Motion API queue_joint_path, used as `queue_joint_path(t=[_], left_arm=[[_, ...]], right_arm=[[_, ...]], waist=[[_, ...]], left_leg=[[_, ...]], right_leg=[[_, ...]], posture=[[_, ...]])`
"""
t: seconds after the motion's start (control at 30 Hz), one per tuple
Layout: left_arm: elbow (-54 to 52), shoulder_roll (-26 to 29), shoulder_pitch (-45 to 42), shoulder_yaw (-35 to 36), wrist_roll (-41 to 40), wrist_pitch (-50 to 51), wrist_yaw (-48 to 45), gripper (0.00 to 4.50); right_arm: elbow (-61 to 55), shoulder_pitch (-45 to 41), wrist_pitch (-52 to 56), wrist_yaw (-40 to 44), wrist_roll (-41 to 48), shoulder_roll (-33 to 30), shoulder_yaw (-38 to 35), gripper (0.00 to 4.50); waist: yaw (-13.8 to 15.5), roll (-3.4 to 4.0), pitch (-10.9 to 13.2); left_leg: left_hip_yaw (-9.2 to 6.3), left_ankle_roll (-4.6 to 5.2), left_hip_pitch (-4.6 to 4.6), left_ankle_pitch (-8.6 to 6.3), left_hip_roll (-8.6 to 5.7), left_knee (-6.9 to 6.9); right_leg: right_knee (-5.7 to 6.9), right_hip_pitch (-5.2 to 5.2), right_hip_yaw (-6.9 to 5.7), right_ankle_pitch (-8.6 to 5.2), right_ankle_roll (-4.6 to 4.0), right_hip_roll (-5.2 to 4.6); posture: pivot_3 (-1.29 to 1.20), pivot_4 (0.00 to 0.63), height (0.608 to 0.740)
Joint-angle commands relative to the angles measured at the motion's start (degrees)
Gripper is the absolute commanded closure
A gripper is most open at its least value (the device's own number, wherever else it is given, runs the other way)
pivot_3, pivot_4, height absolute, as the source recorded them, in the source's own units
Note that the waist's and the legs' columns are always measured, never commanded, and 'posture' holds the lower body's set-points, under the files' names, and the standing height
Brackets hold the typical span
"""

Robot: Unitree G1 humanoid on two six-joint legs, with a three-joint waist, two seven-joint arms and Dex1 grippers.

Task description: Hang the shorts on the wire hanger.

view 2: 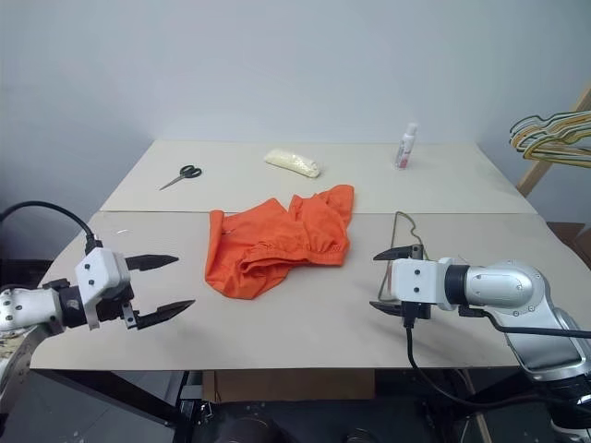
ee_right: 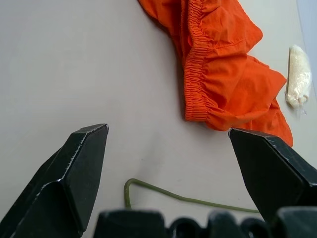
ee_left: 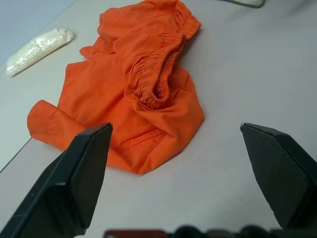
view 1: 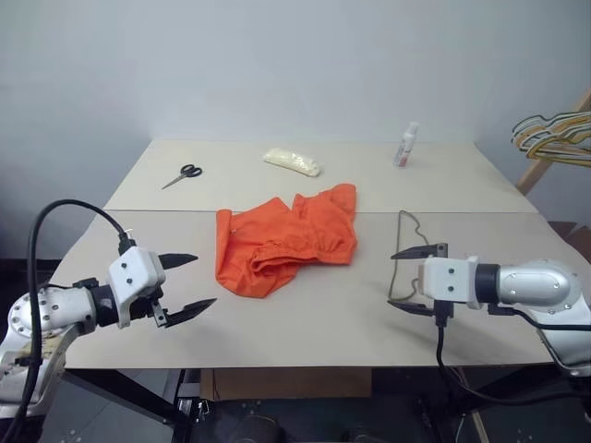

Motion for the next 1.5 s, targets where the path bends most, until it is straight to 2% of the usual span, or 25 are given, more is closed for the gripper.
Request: queue_joint_path(t=[0.03,0.4,0.57,0.83,0.97,1.1,1.3,1.5], left_arm=[[-1.31,0.53,-0.56,1.28,-0.73,0.49,0.77,0.00],[-1.28,0.74,-1.37,-0.05,0.49,0.92,2.24,0.00],[0.17,2.58,-1.19,-2.55,4.07,0.65,1.70,0.00],[2.72,3.89,-2.03,-5.24,6.85,0.36,1.11,0.00],[4.80,4.89,-3.33,-4.77,7.05,0.56,0.55,0.00],[6.37,5.75,-3.89,-4.57,7.76,-0.18,0.24,0.00],[6.25,5.43,-3.85,-4.28,7.77,-0.17,0.35,0.00],[5.34,4.84,-3.13,-4.11,7.62,0.14,1.13,0.00]], right_arm=[[-0.70,-1.50,0.01,0.00,0.98,-0.79,-1.74,0.02],[-1.12,-2.40,0.14,-0.38,0.54,-0.38,-1.16,0.02],[-1.38,-7.34,1.60,-1.81,-1.71,3.26,3.81,0.02],[2.87,-19.37,4.24,-7.65,-14.34,17.34,19.03,0.02],[10.35,-26.21,2.62,-12.99,-25.06,26.06,27.89,0.02],[19.44,-32.35,0.66,-19.55,-31.10,35.82,33.13,0.02],[31.98,-36.77,-4.85,-28.19,-39.21,42.10,38.60,0.02],[40.54,-38.87,-10.10,-30.55,-40.43,44.63,39.56,0.02]], waist=[[0.02,0.00,0.00],[0.09,0.00,0.00],[-0.54,0.00,0.00],[-3.47,-0.01,0.02],[-4.94,-0.01,0.03],[-6.29,0.00,0.04],[-7.55,-0.01,0.04],[-9.00,-0.03,0.05]], left_leg=[[0.00,0.00,0.00,0.00,0.00,0.00],[-0.01,0.00,0.01,0.00,0.01,0.00],[0.01,-0.02,0.06,0.01,0.00,0.00],[0.00,-0.19,0.10,0.10,-0.07,-0.02],[-0.02,-0.68,0.11,0.37,-0.11,-0.04],[-0.05,-0.85,0.14,0.47,-0.12,-0.17],[-0.17,-1.14,0.17,0.64,-0.18,-0.63],[-0.18,-1.42,0.23,0.81,-0.16,-0.87]], right_leg=[[0.00,0.00,0.00,0.00,0.00,0.00],[0.03,0.00,0.00,-0.02,-0.01,-0.01],[0.12,-0.01,0.03,-0.05,-0.04,-0.01],[0.27,-0.06,0.03,-0.14,-0.08,0.04],[0.32,-0.10,0.02,-0.18,-0.14,0.08],[0.41,-0.18,0.02,-0.19,-0.18,0.11],[0.61,-0.31,-0.04,-0.23,-0.28,0.11],[0.98,-0.54,-0.02,-0.37,-0.52,0.14]], posture=[[0.26,0.000,0.740],[0.24,0.000,0.740],[0.21,0.000,0.740],[0.18,0.000,0.740],[0.17,0.000,0.740],[0.16,0.000,0.740],[0.17,0.000,0.740],[0.18,0.000,0.740]])
